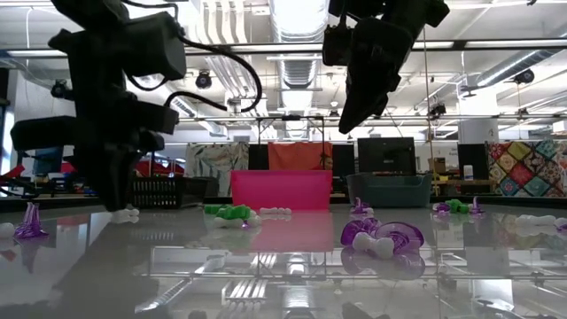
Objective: Sort Halloween decoration
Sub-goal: Put the white bone toy into the black bin
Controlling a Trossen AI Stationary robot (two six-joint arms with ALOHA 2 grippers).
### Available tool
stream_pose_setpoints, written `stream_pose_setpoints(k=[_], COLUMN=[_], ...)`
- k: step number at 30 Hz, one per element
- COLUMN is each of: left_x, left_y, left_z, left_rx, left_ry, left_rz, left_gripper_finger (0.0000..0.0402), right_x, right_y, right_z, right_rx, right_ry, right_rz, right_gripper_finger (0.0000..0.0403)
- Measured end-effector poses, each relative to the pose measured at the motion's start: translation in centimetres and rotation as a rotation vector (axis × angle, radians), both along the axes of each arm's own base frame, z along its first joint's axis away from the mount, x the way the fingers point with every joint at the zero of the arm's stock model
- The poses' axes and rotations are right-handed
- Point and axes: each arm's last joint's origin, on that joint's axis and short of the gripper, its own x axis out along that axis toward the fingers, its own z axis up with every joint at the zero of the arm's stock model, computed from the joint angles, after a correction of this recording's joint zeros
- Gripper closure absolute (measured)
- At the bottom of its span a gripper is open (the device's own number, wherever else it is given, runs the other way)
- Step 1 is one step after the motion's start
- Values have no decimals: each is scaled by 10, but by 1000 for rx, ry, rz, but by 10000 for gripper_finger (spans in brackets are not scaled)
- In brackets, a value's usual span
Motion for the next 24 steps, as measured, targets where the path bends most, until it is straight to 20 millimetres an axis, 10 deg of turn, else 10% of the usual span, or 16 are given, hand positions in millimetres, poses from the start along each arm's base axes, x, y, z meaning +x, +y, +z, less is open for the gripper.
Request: stream_pose_setpoints(k=[24], left_x=[4], left_y=[-1], left_z=[-8], left_rx=[-6], left_ry=[37], left_rz=[-21], left_gripper_finger=[384], right_x=[0], right_y=[0], right_z=[0], right_rx=[0], right_ry=[0], right_rz=[0], right_gripper_finger=[321])
